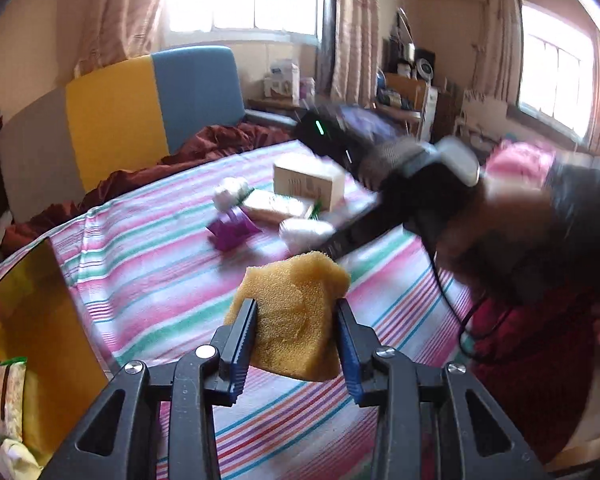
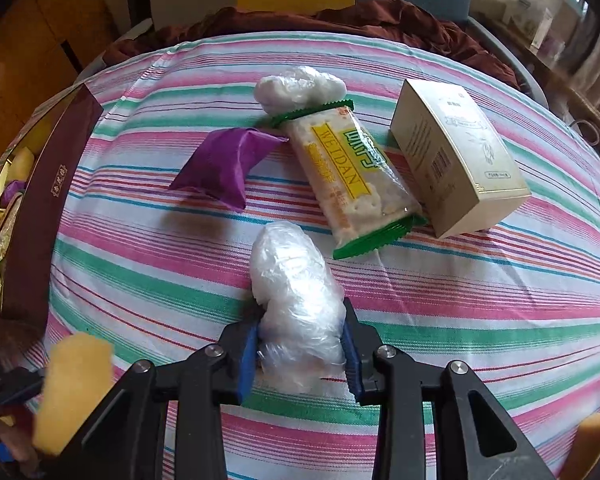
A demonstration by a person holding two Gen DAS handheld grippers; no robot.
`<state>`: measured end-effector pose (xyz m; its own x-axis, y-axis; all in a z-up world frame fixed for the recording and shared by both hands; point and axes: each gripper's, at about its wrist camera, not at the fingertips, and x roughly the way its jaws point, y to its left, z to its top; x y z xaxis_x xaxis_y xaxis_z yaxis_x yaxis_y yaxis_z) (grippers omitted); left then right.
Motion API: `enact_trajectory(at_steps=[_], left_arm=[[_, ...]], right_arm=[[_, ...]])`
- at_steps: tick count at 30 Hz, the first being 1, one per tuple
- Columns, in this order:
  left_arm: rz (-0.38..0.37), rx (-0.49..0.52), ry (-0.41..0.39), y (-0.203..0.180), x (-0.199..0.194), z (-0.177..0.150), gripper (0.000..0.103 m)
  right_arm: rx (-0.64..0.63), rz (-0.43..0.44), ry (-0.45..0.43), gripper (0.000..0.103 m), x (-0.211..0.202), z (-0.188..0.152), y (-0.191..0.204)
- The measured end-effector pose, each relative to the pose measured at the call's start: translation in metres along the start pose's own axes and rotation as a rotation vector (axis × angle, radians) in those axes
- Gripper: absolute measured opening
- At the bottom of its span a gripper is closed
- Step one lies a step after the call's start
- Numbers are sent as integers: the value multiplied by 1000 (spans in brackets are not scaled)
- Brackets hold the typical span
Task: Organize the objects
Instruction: 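Carry the sponge into the gold box and open the left gripper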
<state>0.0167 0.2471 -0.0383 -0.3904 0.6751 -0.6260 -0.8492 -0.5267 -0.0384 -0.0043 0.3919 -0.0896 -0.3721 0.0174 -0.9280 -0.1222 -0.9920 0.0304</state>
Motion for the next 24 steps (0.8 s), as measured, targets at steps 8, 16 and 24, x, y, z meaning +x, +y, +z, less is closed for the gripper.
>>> enact_trajectory(at_steps=[8, 16, 24], left_arm=[[62, -344, -93, 111, -66, 27, 38], [245, -667, 11, 268, -61, -6, 38], [352, -780, 159, 336, -16, -37, 38]], right_arm=[[-29, -32, -10, 36, -4, -3, -1], [-35, -38, -11, 36, -5, -4, -1], [-35, -36, -10, 36, 1, 1, 5]])
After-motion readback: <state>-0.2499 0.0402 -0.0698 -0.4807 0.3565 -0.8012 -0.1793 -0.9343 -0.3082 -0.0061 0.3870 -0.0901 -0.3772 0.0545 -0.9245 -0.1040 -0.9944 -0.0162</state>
